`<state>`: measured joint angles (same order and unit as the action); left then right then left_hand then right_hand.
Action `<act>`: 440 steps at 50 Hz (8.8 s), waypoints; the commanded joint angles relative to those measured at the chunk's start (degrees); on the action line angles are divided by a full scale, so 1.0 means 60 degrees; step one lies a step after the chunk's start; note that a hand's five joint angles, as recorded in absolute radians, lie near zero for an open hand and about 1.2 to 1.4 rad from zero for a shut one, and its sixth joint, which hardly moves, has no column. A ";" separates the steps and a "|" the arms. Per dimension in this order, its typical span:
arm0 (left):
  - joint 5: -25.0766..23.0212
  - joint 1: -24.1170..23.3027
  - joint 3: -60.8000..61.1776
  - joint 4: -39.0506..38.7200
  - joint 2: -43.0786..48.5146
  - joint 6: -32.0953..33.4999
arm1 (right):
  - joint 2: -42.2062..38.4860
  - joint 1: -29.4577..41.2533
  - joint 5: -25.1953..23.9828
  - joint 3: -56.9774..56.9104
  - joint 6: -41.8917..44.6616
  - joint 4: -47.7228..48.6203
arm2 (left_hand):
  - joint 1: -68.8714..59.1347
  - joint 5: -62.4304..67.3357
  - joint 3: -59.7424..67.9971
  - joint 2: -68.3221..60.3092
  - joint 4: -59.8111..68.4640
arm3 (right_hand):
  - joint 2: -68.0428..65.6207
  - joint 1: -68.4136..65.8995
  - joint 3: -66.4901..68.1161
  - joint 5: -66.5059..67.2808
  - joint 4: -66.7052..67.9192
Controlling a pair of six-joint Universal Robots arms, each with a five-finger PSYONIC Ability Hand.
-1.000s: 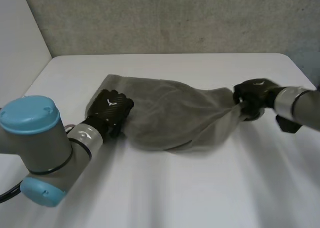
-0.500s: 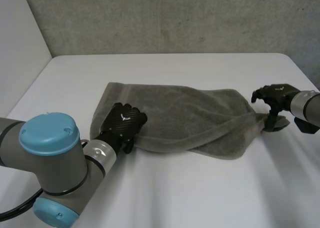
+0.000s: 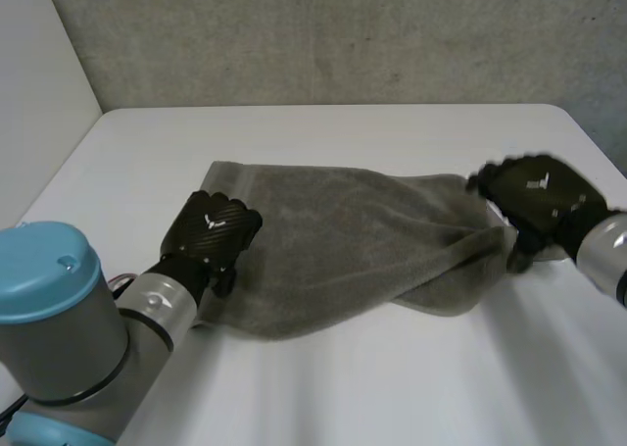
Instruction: Fold the towel.
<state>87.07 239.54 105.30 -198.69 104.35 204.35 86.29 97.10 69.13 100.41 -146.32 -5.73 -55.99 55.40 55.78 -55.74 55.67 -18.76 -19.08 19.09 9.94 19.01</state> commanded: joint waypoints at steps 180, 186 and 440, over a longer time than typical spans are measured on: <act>-0.0509 0.2543 -0.4699 0.3174 0.1854 0.0732 | -0.4080 0.0881 0.0739 -0.7386 0.1755 -0.5624 | -0.4002 0.2433 0.4037 -0.4043 0.4054 | -1.0207 -1.0154 1.0152 1.0010 1.0165; -0.0436 0.2382 -0.6515 0.2226 0.2194 0.0266 | -0.4450 0.1409 0.1076 -0.8954 0.1070 -0.2938 | -0.4002 0.2433 0.4037 -0.4043 0.4054 | -1.0207 -1.0154 1.0152 1.0010 1.0165; -0.0113 0.1781 -0.6871 -0.1118 0.6588 0.3193 | -0.7393 0.0781 0.0579 -0.5733 0.6076 0.2698 | 0.4730 -0.6299 -0.4695 0.4688 -0.4678 | 0.1460 0.1513 -0.1515 -0.1657 -0.1502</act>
<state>86.25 250.30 64.14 -203.21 142.33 221.27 43.56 102.04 74.13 67.22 -109.89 9.35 -60.33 61.32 60.38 -60.43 60.69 -34.94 -34.25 35.28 24.08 35.78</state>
